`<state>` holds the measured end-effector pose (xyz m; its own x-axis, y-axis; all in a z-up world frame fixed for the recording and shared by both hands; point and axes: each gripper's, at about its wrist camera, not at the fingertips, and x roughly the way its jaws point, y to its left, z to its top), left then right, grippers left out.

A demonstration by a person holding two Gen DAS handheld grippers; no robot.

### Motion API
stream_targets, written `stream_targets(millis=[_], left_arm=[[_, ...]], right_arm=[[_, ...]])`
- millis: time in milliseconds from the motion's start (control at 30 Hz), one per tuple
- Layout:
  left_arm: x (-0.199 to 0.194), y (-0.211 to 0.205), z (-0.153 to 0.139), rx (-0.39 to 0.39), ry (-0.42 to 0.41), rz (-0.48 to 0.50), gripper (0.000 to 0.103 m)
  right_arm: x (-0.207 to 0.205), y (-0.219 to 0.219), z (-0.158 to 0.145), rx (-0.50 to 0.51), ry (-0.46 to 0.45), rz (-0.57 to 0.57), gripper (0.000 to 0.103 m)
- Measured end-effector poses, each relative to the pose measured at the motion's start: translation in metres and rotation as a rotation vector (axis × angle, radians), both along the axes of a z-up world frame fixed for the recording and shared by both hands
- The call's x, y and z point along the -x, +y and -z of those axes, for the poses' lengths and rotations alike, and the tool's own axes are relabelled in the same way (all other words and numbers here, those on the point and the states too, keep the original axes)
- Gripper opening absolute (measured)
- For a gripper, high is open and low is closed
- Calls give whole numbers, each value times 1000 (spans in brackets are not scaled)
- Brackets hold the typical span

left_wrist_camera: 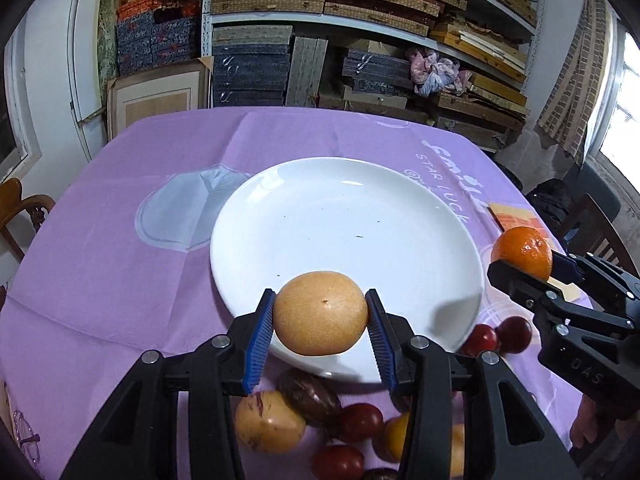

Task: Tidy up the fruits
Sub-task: 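Carry both fruits to the white plate and open both grippers, then grasp the speckled pepino with the left gripper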

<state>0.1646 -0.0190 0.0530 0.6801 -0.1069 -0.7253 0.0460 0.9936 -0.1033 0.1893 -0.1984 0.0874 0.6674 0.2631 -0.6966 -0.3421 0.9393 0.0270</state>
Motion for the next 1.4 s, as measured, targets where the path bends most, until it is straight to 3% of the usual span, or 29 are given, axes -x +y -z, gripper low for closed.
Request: stream_targets(millis=[100,267,467,567,633,700,733,900,1033,1133,1300,1400], left_arm=[[-20,3,15,-4,32,-8,45],[-34,7,34,5,65,-11,46],[-33,16,38,16,75,-25,47],[-23,22,24,28,53,-44,46],[-14,28,10,32,31,-54,46],[-2,35,-5,43,12,-71,48],[5,38,-12,45,1,-77,51],[50,51,-36,36,-61,-100,65],[97,56,-31,11,-93,-126,75],[121,59,-13,16,-73,-137,77],[129,62,14,38,-28,-154,77],[127,62,16,28,-49,-166,77]], right_arm=[[-31,9,17,13,50,-2,46],[-48,19,37,46,80,-20,47],[-40,15,23,41,27,-5,56],[-21,3,-3,2,-22,8,56],[-1,-8,-27,-42,-77,21,61],[23,-19,-48,-66,-145,45,86],[36,-25,-58,-69,-179,56,89],[101,-48,-76,-55,-272,102,93],[146,-66,-54,-52,-288,145,96],[168,-79,-24,-64,-284,189,97],[184,-103,22,-63,-247,281,98],[186,-115,24,-141,-245,293,98]])
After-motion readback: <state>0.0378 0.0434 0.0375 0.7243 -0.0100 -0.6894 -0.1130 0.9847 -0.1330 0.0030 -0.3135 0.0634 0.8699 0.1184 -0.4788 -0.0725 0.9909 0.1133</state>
